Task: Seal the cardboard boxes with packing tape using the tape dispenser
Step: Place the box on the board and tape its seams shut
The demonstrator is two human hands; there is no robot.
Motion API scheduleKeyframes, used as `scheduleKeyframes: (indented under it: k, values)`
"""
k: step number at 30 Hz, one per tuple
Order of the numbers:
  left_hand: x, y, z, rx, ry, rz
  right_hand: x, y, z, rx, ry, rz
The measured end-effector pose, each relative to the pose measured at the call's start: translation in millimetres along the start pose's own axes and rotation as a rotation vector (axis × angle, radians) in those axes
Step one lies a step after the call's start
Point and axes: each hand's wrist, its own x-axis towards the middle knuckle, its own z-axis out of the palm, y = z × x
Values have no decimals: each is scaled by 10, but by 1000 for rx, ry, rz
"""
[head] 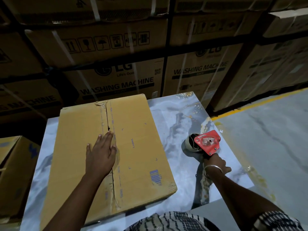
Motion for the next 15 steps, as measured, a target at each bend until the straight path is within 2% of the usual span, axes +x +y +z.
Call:
scheduleKeyframes:
  k: [6,11,15]
  values:
    - [24,16,-97,3,-33,-6,-127,-217,170,247,-122,-244]
    - [12,-2,-137,-42,-51,-2,-525,-938,-13,464,-132,-395]
    - [-7,-2,-131,-61,-62,-5,-936,-1500,-202,664,-238,-462]
